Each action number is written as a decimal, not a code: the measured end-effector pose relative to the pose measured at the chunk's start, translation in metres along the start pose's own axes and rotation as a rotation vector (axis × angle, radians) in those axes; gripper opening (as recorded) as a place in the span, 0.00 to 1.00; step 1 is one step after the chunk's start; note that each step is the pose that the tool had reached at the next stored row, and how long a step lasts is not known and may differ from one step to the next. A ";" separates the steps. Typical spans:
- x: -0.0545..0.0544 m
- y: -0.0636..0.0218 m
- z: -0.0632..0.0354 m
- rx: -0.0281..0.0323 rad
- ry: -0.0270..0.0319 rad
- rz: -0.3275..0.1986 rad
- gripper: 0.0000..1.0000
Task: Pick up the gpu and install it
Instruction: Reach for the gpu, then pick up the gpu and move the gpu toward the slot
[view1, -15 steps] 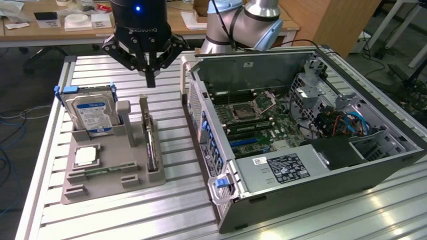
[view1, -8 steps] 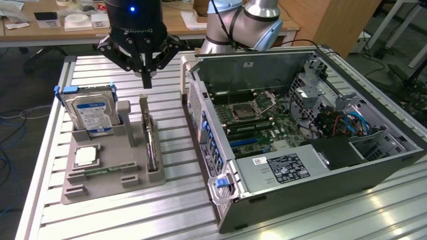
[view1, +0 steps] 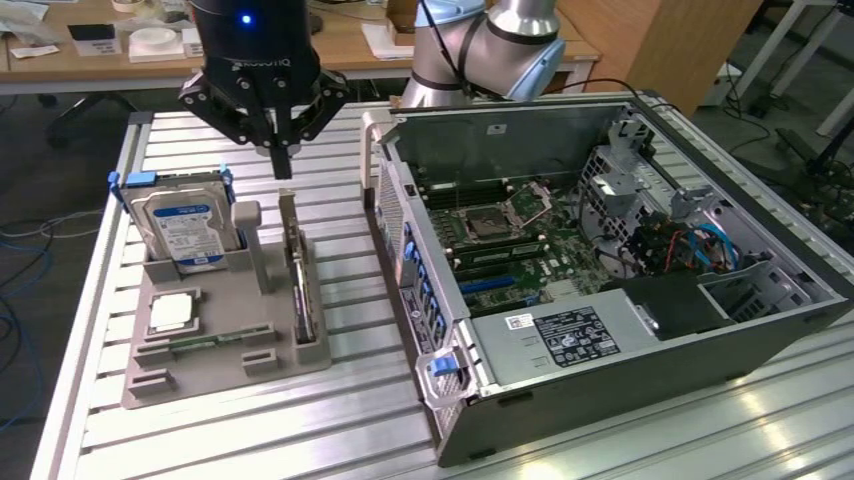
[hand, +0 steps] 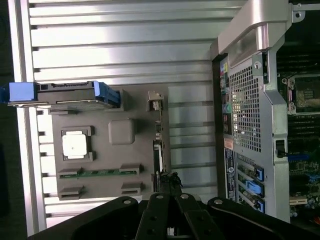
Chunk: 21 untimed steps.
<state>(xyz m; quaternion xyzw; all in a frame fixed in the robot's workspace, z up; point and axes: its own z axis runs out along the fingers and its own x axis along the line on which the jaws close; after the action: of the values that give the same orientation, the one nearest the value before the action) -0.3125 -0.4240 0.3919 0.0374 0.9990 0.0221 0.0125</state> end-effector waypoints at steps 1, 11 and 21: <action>0.002 -0.0003 -0.0001 0.0000 0.0000 0.000 0.11; 0.008 -0.0013 -0.0002 0.0000 0.0000 0.000 0.11; 0.010 -0.0014 -0.0003 0.0000 0.0000 0.000 0.23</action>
<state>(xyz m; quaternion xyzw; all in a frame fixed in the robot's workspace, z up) -0.3223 -0.4247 0.3920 0.0374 0.9990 0.0221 0.0125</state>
